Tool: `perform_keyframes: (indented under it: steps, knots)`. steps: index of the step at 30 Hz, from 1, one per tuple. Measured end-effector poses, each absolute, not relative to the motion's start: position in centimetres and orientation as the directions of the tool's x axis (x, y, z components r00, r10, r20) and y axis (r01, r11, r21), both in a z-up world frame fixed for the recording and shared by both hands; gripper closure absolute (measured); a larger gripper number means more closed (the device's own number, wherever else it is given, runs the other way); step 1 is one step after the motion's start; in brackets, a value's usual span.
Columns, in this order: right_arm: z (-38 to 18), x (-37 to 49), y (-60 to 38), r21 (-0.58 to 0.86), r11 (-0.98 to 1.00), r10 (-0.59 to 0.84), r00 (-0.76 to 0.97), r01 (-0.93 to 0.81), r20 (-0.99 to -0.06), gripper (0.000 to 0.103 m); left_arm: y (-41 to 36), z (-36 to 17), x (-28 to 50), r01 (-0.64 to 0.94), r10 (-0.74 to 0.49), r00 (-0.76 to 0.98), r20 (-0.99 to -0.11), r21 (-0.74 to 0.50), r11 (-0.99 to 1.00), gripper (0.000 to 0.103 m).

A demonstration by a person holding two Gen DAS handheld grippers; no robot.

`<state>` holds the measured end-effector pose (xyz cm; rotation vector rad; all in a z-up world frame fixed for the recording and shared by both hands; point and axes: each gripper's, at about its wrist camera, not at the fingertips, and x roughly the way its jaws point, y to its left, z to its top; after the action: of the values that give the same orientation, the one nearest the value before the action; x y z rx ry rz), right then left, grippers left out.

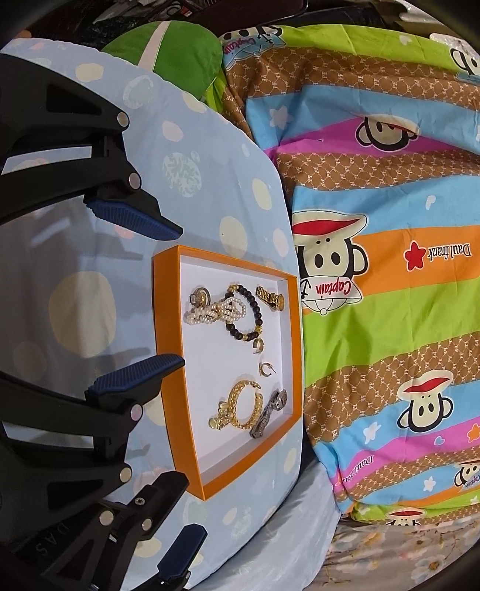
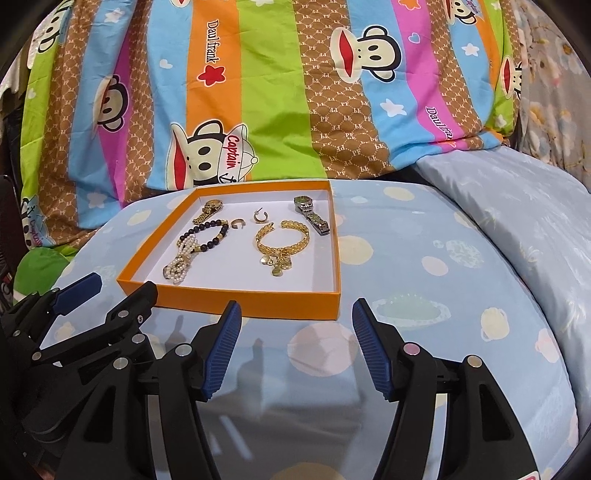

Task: Organize jewelry

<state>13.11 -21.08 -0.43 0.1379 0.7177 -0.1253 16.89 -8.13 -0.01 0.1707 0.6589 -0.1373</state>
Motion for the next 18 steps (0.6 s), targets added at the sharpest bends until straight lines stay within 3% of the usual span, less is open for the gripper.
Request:
perform_keyframes:
  steps: [18]
  knots:
    - [-0.47, 13.05, -20.85, 0.062, 0.984, -0.084, 0.746, 0.166, -0.660, 0.041, -8.09, -0.10, 17.03, 0.161, -0.048, 0.784, -0.619, 0.129, 0.978, 0.041]
